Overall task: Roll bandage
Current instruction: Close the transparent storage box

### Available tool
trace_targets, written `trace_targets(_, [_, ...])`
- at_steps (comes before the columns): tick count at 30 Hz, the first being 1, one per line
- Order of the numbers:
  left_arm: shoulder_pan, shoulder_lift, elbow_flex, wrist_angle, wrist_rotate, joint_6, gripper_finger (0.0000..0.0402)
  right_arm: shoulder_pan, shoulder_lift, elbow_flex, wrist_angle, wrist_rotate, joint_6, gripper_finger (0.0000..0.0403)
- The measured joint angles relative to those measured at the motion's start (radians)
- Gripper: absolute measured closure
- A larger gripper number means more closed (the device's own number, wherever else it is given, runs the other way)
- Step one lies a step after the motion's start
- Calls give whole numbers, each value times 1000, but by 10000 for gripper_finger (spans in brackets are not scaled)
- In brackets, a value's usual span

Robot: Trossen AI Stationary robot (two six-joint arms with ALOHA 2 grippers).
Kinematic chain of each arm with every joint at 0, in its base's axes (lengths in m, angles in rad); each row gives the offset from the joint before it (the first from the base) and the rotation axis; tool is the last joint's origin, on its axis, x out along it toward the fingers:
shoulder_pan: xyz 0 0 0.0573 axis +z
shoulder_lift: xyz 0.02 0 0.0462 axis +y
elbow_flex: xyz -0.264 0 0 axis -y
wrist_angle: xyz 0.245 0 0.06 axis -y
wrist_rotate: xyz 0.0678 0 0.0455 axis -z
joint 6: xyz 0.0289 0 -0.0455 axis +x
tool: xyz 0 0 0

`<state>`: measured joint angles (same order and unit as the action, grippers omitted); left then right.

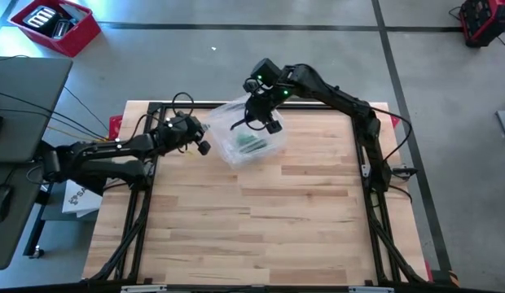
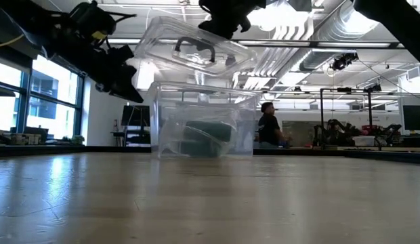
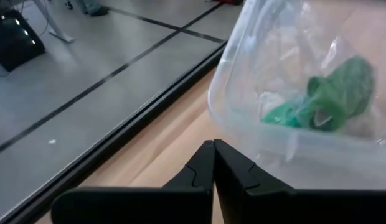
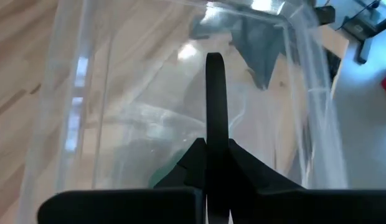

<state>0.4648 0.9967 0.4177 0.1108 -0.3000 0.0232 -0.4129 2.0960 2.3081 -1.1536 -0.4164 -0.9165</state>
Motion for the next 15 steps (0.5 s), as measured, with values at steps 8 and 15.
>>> trace_targets(8, [-6, -106, 113, -247, -82, -89, 401, -51, 55, -1, -32, -22, 52, 382])
trace_targets(15, [-8, -144, 139, -225, -60, -81, 401, -53, 96, -1, -55, -60, 44, 382])
